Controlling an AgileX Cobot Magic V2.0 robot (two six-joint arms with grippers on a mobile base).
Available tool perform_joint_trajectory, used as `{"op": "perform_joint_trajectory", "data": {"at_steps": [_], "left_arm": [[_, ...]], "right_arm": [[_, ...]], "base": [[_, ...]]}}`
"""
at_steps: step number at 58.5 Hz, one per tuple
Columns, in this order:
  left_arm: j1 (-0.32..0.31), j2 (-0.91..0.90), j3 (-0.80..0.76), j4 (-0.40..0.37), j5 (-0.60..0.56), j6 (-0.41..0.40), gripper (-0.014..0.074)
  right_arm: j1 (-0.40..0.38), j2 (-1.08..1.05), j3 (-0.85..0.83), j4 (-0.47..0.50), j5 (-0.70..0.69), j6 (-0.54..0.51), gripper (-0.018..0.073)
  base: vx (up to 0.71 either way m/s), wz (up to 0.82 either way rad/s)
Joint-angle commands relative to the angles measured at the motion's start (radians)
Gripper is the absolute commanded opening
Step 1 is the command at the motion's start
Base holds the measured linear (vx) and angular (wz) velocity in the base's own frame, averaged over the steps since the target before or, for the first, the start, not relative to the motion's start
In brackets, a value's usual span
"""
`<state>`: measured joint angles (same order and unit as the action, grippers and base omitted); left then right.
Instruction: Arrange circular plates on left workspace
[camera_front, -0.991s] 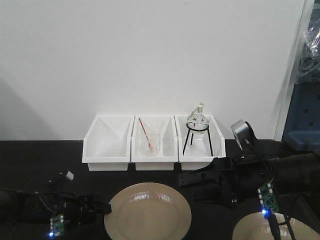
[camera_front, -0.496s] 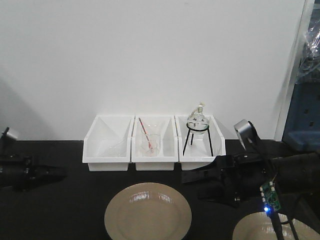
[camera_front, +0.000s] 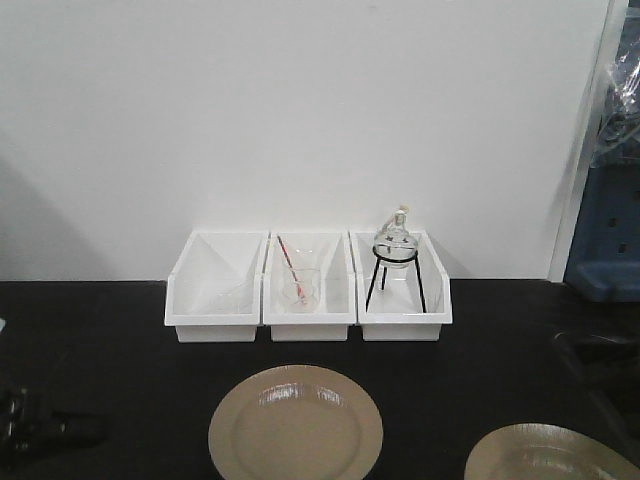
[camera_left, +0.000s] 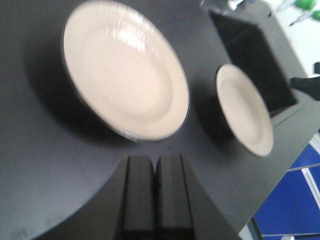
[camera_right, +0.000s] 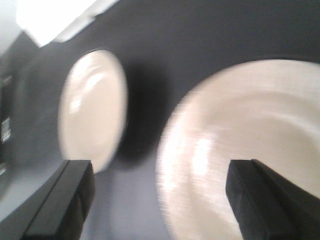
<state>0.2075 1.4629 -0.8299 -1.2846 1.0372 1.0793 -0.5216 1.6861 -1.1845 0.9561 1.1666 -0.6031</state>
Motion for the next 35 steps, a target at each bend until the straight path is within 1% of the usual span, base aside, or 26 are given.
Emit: {"op": "perform_joint_trajectory", "data": {"at_steps": [1, 6, 10, 15, 19, 35], "left_arm": [[-0.026, -0.079, 0.050, -0.067, -0.030, 0.001, -0.0003], [-0.048, -0.111, 0.101, -0.066, -0.063, 0.001, -0.0003], [-0.060, -0.135, 0.130, -0.066, -0.074, 0.001, -0.0003], [-0.070, -0.165, 0.152, -0.068, -0.076, 0.001, -0.0003], [-0.079, -0.189, 0.155, -0.066, -0.076, 0.000, -0.0003], [-0.088, -0.235, 0.153, -0.075, -0.077, 0.000, -0.0003]], "right_arm": [[-0.081, -0.047, -0.031, -0.028, 0.027, 0.012, 0.0582], [-0.140, -0.047, -0.031, -0.091, 0.015, 0.029, 0.0582], [-0.163, -0.047, -0.023, -0.109, -0.021, 0.042, 0.0582], [-0.170, -0.040, -0.023, -0.146, -0.061, 0.045, 0.0582], [-0.170, -0.023, -0.023, -0.151, -0.068, 0.043, 0.0582], [-0.170, 0.100, -0.023, -0.156, -0.042, 0.007, 0.0582]], "base": [[0.00, 0.00], [0.00, 0.00], [0.00, 0.00], [0.00, 0.00], [0.00, 0.00], [0.00, 0.00]]}}
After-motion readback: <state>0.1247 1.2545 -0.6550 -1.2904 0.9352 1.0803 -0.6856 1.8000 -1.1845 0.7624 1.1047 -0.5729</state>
